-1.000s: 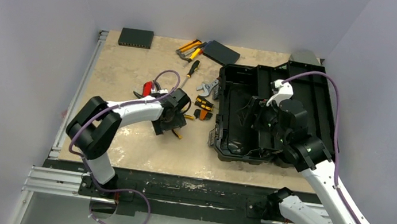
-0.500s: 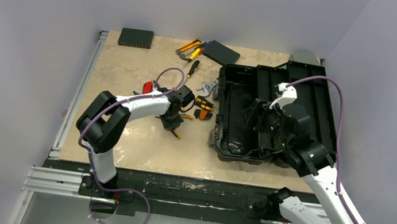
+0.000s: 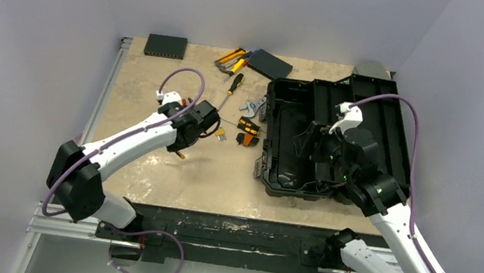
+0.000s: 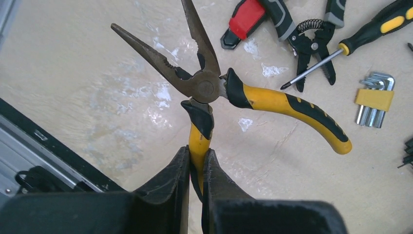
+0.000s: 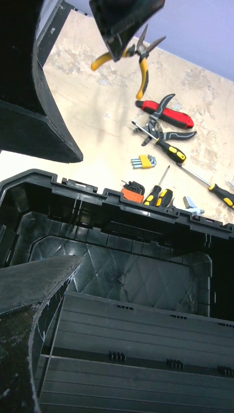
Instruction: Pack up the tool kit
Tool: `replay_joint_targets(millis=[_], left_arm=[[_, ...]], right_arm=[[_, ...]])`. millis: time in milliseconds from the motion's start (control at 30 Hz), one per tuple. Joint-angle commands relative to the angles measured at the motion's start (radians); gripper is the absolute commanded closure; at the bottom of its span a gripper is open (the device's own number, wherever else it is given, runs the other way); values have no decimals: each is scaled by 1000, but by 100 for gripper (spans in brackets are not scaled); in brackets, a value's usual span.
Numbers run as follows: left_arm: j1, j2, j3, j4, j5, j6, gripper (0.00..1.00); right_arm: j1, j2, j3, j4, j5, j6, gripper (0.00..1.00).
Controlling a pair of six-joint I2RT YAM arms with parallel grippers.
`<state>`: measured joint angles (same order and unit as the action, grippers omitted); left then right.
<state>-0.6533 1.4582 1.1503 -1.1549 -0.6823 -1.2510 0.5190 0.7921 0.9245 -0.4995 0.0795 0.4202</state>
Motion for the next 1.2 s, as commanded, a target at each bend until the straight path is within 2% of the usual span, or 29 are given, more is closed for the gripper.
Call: replay_joint_targets(millis=[0,133,267,600,767,867,1033,1167], left_arm=[[-35,-108,43,-5,-119,162,100],[-79,-224,-13,225,-44,404,100],[-81,-317,-82,466,171,625,100],[-84,-308,-32,647,535,783,100],[-101,-190,100,587,616,804,100],[-136,-32,284,466,633,836,100],[-197,227,601,230,566,854,100],[-217,343,719,208,619,842,100]], right_arm=[[5,22,-3,50,-14,-2,32],[5,35,2,58,-26,-8,32],[5,30,8,51,-7,-15,32],[5,-24,2,28,18,-20,33],[5,-82,-7,10,102,-8,32],[5,-103,-2,-23,162,-2,32],[5,-137,-5,-48,198,-4,32],[5,-160,-8,-71,235,2,32]])
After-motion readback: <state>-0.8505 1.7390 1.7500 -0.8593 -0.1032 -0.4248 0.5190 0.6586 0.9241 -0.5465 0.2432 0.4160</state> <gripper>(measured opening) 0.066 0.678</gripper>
